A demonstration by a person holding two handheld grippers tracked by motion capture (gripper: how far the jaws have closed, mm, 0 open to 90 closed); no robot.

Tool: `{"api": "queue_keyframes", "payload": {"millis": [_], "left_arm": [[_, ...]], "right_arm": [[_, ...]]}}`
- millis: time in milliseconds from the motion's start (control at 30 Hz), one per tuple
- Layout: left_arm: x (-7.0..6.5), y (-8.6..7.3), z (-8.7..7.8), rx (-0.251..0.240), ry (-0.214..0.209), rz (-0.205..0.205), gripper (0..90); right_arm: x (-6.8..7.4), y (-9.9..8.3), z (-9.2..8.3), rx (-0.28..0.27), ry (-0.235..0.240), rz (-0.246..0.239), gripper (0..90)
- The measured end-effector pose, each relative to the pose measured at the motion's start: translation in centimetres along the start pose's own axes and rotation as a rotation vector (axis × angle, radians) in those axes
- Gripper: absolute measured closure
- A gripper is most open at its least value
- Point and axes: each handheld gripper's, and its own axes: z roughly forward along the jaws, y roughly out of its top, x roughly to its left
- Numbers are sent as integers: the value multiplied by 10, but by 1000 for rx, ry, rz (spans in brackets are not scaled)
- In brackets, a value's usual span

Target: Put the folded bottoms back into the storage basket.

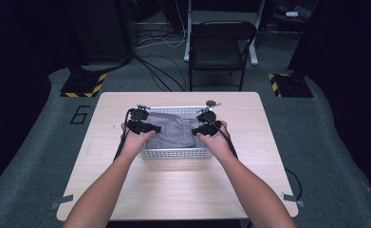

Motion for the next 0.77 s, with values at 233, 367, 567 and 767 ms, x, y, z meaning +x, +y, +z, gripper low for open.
{"api": "queue_keyframes", "payload": {"millis": [233, 367, 567, 767], "left_arm": [[-4, -6, -14, -3, -22, 3, 485], [-3, -9, -22, 8, -19, 36, 484], [-3, -17, -39, -11, -60, 47, 481], [-7, -30, -54, -23, -104, 51, 468]], "right_arm": [[8, -7, -13, -16, 29, -3, 597], [13, -11, -20, -20, 18, -16, 588], [18, -18, -33, -39, 21, -37, 542], [26, -28, -46, -62, 65, -59, 510]]}}
